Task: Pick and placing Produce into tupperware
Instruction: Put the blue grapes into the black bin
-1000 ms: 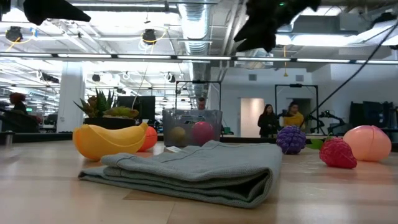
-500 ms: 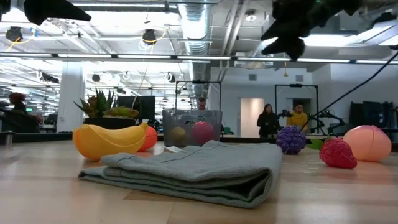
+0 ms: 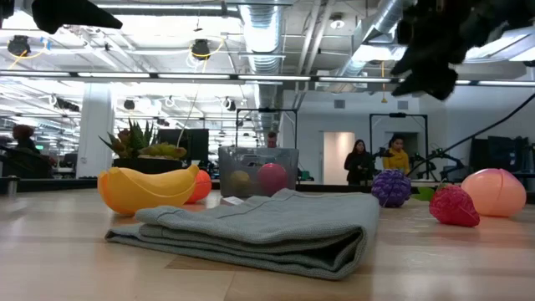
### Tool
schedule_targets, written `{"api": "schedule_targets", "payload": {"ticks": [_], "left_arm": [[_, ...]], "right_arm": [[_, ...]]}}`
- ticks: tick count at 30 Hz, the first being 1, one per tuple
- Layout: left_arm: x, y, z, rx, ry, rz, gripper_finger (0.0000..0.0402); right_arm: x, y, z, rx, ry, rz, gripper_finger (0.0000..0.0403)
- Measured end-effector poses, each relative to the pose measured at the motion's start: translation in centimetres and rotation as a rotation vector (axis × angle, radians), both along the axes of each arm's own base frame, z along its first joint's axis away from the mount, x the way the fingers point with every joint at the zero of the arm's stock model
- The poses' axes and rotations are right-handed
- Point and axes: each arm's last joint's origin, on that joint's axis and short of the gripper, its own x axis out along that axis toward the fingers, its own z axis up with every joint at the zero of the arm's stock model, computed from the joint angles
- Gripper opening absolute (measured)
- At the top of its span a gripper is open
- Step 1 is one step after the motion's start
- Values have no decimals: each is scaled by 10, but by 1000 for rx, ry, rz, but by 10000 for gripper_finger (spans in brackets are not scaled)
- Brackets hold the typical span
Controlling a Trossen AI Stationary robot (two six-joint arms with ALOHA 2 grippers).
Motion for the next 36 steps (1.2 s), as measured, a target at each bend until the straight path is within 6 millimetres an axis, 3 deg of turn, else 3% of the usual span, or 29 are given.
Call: {"api": "schedule_targets", "payload": {"ticks": [9, 13, 22, 36], "left_arm": [[0, 0, 0, -12, 10, -9, 295], [0, -1, -1, -17, 15, -13, 295], [0, -1, -1, -35, 3, -7, 295], [0, -1, 0, -73, -22, 6, 295]], "right_arm": [[-1, 0, -9, 54, 27, -50, 219], [-6, 0, -15, -42, 109, 42, 219], [7, 6, -33, -304, 208, 386, 219], [37, 4, -48, -416, 321, 596, 247]]}}
